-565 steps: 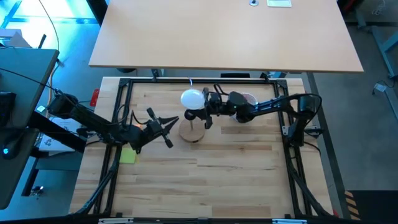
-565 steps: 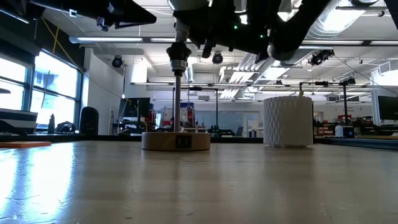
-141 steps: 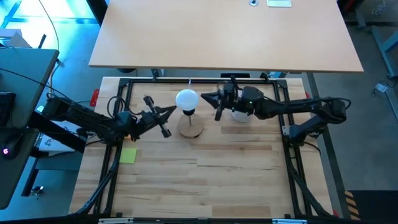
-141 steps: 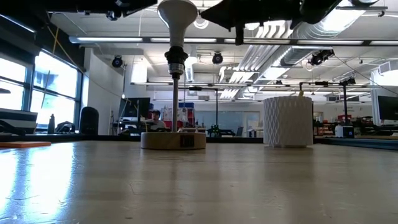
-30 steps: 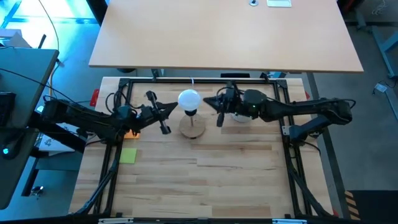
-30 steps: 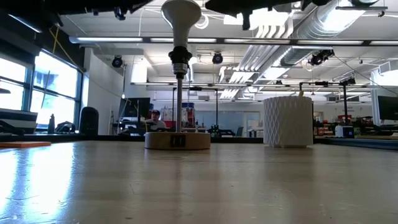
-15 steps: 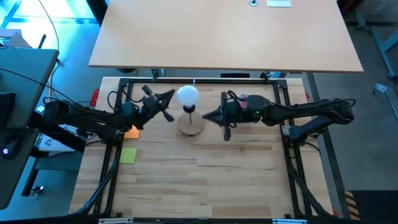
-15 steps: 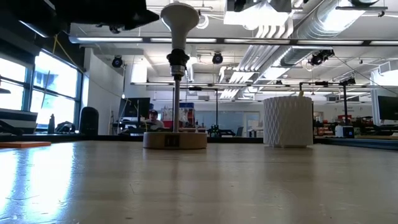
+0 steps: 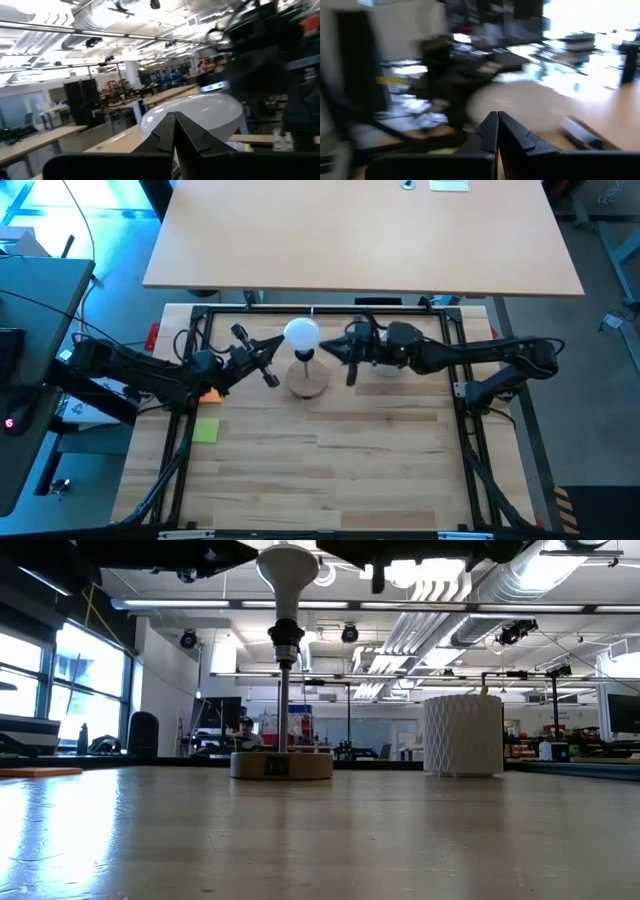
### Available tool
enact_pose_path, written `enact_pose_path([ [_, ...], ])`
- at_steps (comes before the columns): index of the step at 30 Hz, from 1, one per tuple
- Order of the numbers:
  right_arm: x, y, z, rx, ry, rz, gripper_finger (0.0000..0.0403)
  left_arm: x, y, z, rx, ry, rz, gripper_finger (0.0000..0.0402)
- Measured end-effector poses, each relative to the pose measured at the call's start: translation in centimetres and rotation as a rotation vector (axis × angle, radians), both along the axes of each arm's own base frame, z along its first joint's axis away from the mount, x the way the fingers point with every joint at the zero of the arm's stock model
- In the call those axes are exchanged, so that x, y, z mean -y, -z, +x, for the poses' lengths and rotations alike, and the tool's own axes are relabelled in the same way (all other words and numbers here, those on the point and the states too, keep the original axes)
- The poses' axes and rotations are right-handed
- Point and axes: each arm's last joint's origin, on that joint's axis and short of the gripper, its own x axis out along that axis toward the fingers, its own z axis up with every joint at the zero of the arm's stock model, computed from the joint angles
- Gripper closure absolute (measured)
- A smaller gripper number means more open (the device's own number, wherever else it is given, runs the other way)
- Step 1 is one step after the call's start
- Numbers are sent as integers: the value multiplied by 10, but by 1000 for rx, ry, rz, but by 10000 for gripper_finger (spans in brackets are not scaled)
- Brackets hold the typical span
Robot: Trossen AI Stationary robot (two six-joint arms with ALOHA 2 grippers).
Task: Screw lightbulb
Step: Insert the lightbulb into the lamp
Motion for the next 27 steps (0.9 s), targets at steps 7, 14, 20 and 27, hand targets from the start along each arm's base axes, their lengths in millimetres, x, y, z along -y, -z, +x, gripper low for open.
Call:
enact_pose_path([
  [7, -17, 0, 4, 34, -241, -35, 402, -20, 9, 3, -62, -138, -15, 401],
  [14, -7, -4, -5, -21, 140, -20, 402, -6, 1, -2, -55, -117, 27, 401],
  [20, 11, 3, -2, -38, 259, 32, 402, 12, 2, -1, -49, -26, 16, 401],
  [27, 8, 11, 7, -20, 103, 55, 402, 0, 7, 3, -53, -108, -10, 402],
])
